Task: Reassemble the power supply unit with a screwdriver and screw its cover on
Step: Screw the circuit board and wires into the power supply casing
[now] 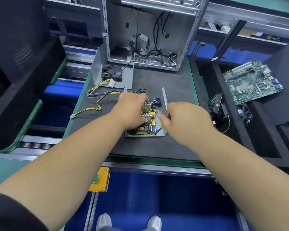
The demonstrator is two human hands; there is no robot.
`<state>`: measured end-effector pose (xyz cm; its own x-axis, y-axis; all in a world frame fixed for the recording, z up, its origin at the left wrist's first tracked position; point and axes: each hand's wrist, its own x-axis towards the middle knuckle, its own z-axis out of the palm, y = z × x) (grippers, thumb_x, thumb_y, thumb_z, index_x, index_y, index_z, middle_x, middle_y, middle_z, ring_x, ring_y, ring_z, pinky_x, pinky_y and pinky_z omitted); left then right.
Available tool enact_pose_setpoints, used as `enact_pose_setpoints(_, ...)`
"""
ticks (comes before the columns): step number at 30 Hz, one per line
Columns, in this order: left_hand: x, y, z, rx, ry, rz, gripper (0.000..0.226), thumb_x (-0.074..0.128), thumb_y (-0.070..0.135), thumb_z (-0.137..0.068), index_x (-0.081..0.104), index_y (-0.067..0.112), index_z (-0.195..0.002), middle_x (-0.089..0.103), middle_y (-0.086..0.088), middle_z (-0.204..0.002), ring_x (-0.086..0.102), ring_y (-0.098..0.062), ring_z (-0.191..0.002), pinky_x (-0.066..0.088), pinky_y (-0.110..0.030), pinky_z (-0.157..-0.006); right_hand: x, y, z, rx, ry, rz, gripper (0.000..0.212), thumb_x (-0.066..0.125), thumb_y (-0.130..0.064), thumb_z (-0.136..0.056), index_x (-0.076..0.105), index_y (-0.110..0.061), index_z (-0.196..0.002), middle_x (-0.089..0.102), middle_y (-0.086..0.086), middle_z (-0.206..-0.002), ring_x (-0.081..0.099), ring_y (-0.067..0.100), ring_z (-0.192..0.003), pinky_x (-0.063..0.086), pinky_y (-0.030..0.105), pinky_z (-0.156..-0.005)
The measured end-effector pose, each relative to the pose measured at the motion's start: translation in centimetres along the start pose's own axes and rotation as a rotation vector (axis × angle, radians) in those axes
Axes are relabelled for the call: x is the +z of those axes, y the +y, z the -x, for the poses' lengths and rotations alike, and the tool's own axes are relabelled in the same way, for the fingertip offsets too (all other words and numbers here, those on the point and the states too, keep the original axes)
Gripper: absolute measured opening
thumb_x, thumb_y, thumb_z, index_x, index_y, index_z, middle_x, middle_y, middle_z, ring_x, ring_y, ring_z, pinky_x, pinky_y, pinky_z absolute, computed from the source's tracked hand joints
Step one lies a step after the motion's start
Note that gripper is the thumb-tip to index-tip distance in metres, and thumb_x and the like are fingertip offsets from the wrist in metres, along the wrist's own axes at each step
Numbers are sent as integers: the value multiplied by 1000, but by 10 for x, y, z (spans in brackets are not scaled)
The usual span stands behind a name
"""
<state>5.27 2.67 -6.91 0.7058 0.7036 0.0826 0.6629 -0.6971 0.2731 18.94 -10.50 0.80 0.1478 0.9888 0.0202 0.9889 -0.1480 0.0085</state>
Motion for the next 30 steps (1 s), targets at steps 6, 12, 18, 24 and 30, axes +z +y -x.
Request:
enact_pose_setpoints(6,0,0,0,-4,-8,-1,64,76,50,-74,47,25,-125,60,3,-115,50,-23,-113,25,-36,-101,-5,13,-3,-73,-104,-239,16,63,-28,-93,50,-18,-94,57,1,-88,52,25,-79,38,33,-62)
enact_pose_setpoints(12,-1,1,0,3,-3,-2,63,75,50,-74,48,24,-124,61,3,-115,50,-23,-112,25,-36,-100,8,1,-3,78,34,45,45,50,-56,-89,39,-20,-64,40,-4,-58,50,26,-65,21,24,-47)
enact_pose_setpoints(18,-2,1,1,-1,-7,-1,63,76,51,-73,48,24,-124,61,2,-116,51,-24,-113,26,-37,-100,5,10,-8,9,14,-357,26,66,-29,-88,41,-26,-92,55,-5,-91,53,22,-79,36,32,-61)
enact_pose_setpoints(24,-3,2,0,-14,-19,-4,64,76,50,-74,48,24,-125,61,2,-118,51,-24,-115,26,-38,-103,1,16,-10,-28,-46,-91,28,60,-38,-93,39,-22,-84,48,-4,-73,46,24,-72,29,33,-57)
enact_pose_setpoints(30,-4,3,1,-10,-23,-19,63,75,50,-75,48,23,-125,61,2,-118,51,-24,-114,28,-38,-102,-8,12,-9,-12,-136,-82,26,50,-42,-96,39,-18,-93,49,-2,-76,51,26,-75,38,35,-60)
